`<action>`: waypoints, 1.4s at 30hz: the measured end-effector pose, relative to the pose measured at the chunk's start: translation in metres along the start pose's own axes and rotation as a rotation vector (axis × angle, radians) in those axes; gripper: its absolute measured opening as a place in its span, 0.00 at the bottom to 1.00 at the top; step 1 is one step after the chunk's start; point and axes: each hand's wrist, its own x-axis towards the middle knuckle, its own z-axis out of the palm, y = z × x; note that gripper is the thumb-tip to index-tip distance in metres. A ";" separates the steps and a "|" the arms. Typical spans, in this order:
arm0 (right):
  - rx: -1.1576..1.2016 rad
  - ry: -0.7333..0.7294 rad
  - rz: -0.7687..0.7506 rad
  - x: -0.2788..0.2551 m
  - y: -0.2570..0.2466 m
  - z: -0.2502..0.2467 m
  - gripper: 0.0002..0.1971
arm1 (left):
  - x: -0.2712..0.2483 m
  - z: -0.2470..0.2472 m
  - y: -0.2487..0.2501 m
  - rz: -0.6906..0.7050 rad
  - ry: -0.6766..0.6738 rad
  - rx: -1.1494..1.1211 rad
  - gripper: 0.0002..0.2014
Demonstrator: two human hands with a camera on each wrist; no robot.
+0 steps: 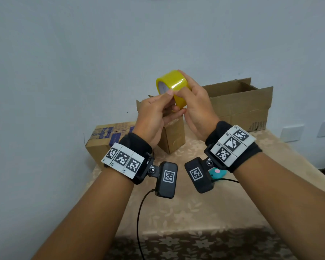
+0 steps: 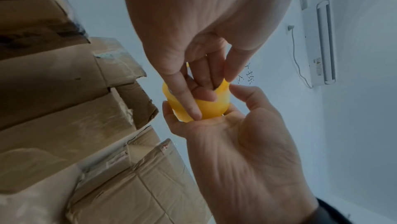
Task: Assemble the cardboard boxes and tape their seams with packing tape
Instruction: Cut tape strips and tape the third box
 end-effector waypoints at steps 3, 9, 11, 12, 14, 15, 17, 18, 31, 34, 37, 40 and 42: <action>-0.025 -0.035 -0.005 -0.003 0.004 0.000 0.33 | -0.001 -0.002 0.001 -0.012 0.001 -0.014 0.12; -0.094 -0.044 -0.048 -0.002 0.007 0.001 0.32 | -0.003 -0.003 0.001 -0.027 -0.006 -0.015 0.13; -0.119 -0.031 -0.067 -0.001 0.008 0.000 0.31 | -0.003 -0.003 0.001 -0.026 -0.014 -0.004 0.13; -0.130 -0.026 -0.077 -0.001 0.009 0.000 0.30 | -0.003 -0.003 0.000 -0.026 -0.014 0.002 0.13; -0.152 0.000 -0.092 0.001 0.010 -0.001 0.29 | -0.003 -0.002 -0.003 -0.033 -0.019 0.010 0.13; -0.160 0.014 -0.103 0.002 0.010 -0.001 0.30 | -0.003 -0.002 -0.004 -0.037 -0.021 0.013 0.13; -0.188 0.042 -0.130 0.003 0.012 0.000 0.33 | -0.002 -0.002 -0.006 -0.042 -0.026 0.015 0.14; -0.213 0.057 -0.142 0.002 0.013 0.000 0.33 | -0.002 -0.002 -0.007 -0.042 -0.026 0.022 0.15; 0.058 -0.041 -0.012 -0.003 0.002 -0.001 0.08 | 0.003 0.000 -0.004 0.147 0.130 0.104 0.11; 0.056 -0.008 -0.046 -0.004 0.005 0.000 0.09 | 0.004 -0.003 0.001 0.249 0.246 0.191 0.09; 0.083 0.005 -0.084 -0.005 0.002 0.002 0.07 | 0.004 -0.003 0.003 0.284 0.250 0.268 0.10; 0.050 -0.033 -0.119 -0.007 0.003 0.005 0.13 | 0.006 -0.004 0.000 0.269 0.280 0.256 0.08; 0.035 -0.062 -0.119 -0.009 0.004 0.007 0.16 | 0.008 -0.005 0.000 0.275 0.297 0.272 0.07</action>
